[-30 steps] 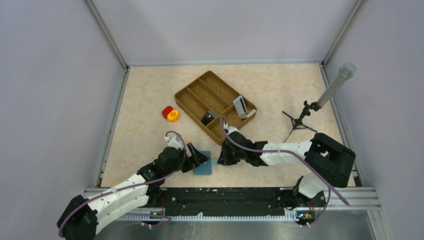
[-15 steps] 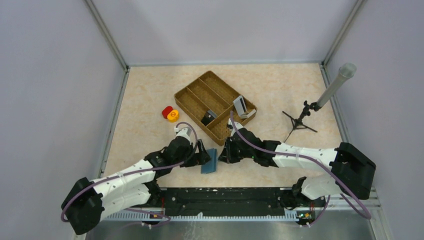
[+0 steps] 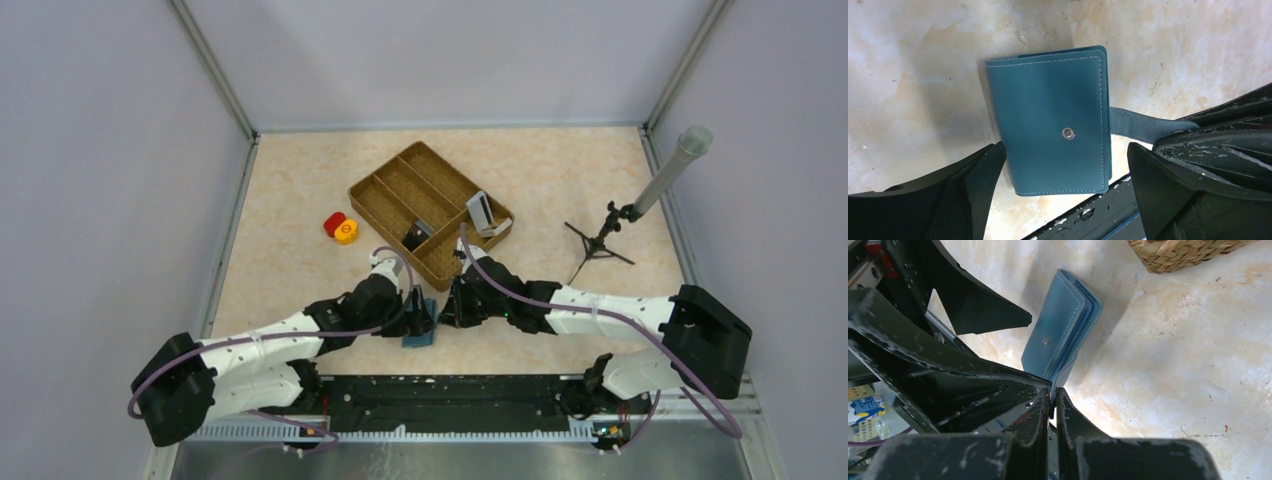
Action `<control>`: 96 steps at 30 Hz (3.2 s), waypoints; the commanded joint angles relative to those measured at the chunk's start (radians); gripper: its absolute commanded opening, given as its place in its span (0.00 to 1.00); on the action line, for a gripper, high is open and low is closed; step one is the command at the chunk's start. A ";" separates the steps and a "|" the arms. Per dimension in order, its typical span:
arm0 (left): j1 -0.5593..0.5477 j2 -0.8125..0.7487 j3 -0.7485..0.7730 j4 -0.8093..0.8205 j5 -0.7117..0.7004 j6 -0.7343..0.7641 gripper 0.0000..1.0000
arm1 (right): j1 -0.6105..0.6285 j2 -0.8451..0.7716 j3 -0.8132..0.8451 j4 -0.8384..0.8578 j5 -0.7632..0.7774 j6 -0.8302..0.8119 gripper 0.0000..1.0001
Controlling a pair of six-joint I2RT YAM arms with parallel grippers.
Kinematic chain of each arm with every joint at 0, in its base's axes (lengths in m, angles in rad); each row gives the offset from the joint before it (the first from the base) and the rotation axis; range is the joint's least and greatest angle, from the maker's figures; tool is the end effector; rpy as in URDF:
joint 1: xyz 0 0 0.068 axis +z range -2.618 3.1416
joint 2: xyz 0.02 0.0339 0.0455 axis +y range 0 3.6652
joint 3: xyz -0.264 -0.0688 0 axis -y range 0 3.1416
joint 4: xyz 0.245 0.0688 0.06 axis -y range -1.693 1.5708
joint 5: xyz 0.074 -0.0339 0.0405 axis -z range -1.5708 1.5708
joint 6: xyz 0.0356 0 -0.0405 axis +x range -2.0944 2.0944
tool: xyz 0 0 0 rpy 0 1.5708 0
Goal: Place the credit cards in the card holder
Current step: Open the card holder at the center of the board.
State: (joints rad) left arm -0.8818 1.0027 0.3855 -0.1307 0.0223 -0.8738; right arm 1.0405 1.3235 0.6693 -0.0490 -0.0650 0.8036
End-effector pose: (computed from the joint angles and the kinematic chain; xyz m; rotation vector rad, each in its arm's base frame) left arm 0.1220 -0.1493 0.1686 0.0222 2.4983 -0.8565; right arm 0.1345 0.2340 0.1972 -0.3321 2.4727 0.9698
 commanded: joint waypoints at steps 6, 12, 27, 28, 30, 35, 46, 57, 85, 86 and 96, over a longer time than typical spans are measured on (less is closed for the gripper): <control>-0.078 0.103 0.128 -0.143 -0.197 0.015 0.99 | 0.004 -0.013 0.009 0.020 0.003 -0.014 0.00; -0.078 0.076 0.114 -0.145 -0.210 -0.001 0.99 | 0.005 -0.024 0.009 0.005 0.020 -0.014 0.00; -0.078 0.024 0.092 -0.142 -0.204 0.004 0.99 | 0.004 -0.018 0.003 -0.002 0.030 -0.014 0.00; -0.078 0.021 0.088 -0.140 -0.201 0.003 0.99 | 0.005 -0.017 0.003 -0.002 0.030 -0.014 0.00; -0.078 0.019 0.082 -0.133 -0.199 0.002 0.99 | 0.005 -0.015 0.004 -0.005 0.031 -0.014 0.00; -0.078 0.051 0.084 -0.136 -0.192 0.004 0.99 | 0.005 -0.015 0.004 -0.003 0.028 -0.014 0.00; -0.079 0.088 0.093 -0.081 -0.140 0.046 0.99 | 0.005 -0.013 -0.002 -0.003 0.029 -0.012 0.00; -0.083 0.131 0.119 -0.135 -0.183 0.062 0.99 | 0.005 -0.020 -0.006 -0.009 0.033 -0.011 0.00; -0.086 0.067 0.159 -0.288 -0.356 0.077 0.99 | 0.004 0.012 0.009 -0.034 0.050 -0.017 0.00; -0.086 0.068 0.160 -0.288 -0.360 0.077 0.99 | -0.011 0.014 0.010 -0.036 0.050 -0.017 0.00; -0.086 0.062 0.189 -0.312 -0.416 0.095 0.99 | 0.005 0.019 0.010 -0.043 0.044 -0.020 0.00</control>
State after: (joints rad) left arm -0.9665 1.0817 0.5320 -0.3851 -0.3126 -0.8040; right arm 1.0389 1.3373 0.6674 -0.0784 -0.0227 0.8001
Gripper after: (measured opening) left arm 0.987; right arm 0.021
